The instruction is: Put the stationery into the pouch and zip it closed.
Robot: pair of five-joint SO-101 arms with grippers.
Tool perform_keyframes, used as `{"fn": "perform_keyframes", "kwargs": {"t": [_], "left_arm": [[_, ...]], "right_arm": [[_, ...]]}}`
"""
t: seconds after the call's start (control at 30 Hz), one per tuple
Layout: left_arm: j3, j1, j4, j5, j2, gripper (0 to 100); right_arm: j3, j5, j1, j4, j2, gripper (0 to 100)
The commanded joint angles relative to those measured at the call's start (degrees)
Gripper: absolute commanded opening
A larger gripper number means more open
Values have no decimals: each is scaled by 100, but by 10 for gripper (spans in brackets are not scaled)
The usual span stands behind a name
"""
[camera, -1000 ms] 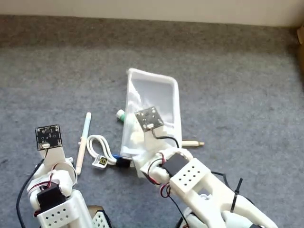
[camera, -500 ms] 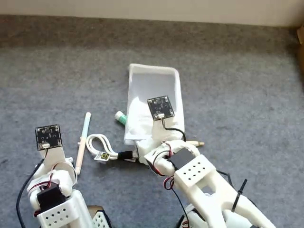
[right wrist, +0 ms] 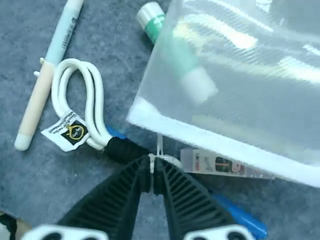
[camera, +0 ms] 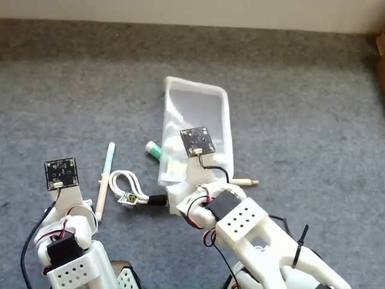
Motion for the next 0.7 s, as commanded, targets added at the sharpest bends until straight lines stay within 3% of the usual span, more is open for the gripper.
{"fn": "perform_keyframes", "kwargs": {"t": [0.0,0.13,0.37,0.67], "left_arm": [[-48,-84,-97,-53,-75,38],[-48,-84,-97,-53,-75,38],[-48,-84,-97,-53,-75,38],[-48,-84,-97,-53,-75,38]], "right_arm": [[-901,-659,-409,857,-31,111],[-1226,-1090,-840,1059,-22,205],[-1305,-1292,-1385,1024,-13,206],[-1877,-2013,-1393,875,673,206]]}}
